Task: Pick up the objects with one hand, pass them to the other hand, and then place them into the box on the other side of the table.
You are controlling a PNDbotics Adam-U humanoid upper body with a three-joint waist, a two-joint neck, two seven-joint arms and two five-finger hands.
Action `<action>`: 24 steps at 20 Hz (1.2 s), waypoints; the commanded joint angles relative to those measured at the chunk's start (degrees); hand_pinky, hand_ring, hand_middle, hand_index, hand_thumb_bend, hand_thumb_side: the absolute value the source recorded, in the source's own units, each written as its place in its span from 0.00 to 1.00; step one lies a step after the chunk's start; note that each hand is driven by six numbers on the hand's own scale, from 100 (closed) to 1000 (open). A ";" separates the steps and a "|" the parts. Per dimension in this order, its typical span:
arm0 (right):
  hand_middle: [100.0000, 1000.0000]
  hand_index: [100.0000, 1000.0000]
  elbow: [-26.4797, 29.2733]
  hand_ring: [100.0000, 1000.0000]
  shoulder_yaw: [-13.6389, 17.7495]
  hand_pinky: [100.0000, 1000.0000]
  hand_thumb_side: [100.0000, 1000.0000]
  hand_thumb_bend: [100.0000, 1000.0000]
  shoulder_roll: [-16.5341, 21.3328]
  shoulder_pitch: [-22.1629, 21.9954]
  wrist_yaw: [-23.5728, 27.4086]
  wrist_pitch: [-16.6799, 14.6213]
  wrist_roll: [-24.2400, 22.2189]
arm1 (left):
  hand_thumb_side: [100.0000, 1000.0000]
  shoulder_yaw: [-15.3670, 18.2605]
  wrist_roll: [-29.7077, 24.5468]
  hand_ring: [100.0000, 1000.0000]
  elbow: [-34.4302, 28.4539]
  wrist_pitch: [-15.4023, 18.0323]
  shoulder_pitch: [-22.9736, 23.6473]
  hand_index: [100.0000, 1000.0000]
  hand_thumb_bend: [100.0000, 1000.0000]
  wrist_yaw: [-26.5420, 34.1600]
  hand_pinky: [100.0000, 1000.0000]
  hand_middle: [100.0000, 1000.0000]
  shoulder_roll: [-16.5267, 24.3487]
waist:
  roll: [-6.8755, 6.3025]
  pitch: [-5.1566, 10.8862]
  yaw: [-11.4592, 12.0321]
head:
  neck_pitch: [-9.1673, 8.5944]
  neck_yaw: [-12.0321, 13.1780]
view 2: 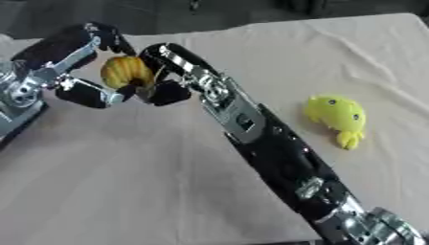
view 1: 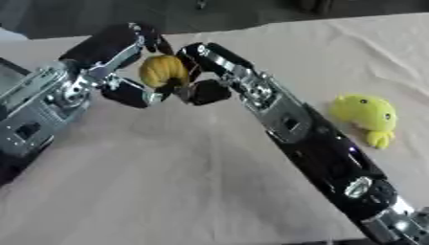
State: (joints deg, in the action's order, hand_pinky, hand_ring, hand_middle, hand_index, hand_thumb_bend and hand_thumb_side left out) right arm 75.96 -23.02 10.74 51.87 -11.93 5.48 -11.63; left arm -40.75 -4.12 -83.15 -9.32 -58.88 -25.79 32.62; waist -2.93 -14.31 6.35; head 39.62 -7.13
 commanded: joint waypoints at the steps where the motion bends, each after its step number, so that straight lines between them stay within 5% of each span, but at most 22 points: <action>1: 0.44 0.53 0.89 0.58 0.23 0.60 0.00 0.00 0.56 0.96 0.39 -0.43 -0.16 | 0.00 0.96 0.63 0.63 0.30 -0.04 -0.79 0.65 0.19 -0.49 0.69 0.58 0.38 | 0.00 0.83 0.04 | -0.64 0.31; 9: 0.45 0.51 0.68 0.58 0.40 0.60 0.00 0.00 0.81 1.00 0.15 -0.84 -0.84 | 0.00 0.94 1.75 0.52 1.11 0.05 -0.66 0.51 0.00 0.28 0.65 0.46 0.15 | 0.07 0.79 -0.01 | -0.68 0.46; 16: 0.50 0.58 0.78 0.63 0.37 0.63 0.00 0.00 0.96 1.03 -1.45 -1.09 -1.24 | 0.00 1.41 2.61 0.46 1.97 0.85 -0.74 0.41 0.06 -0.47 0.63 0.37 -0.07 | 0.05 0.86 -0.09 | -0.73 0.60; 20: 0.60 0.68 0.80 0.71 0.35 0.68 0.00 0.24 1.03 1.02 -4.69 -1.83 -3.42 | 0.00 1.82 3.32 0.44 2.70 1.34 -0.73 0.39 0.11 -0.65 0.62 0.35 -0.27 | 0.03 0.85 -0.13 | -0.75 0.64; 24: 0.74 0.80 1.13 0.81 0.47 0.73 0.00 0.26 1.12 1.01 -7.78 -4.03 -6.58 | 0.00 1.92 3.67 0.44 3.46 1.28 -0.62 0.40 0.16 -0.28 0.61 0.35 -0.48 | 0.04 0.83 -0.22 | -0.80 0.71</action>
State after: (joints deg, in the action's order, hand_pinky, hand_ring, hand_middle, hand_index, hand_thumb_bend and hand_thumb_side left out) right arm 75.83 -22.86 11.34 51.90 -18.65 2.10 -17.22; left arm -40.02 -0.83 -79.65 -8.02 -58.64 -26.03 31.30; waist -2.90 -14.51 6.10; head 39.57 -6.64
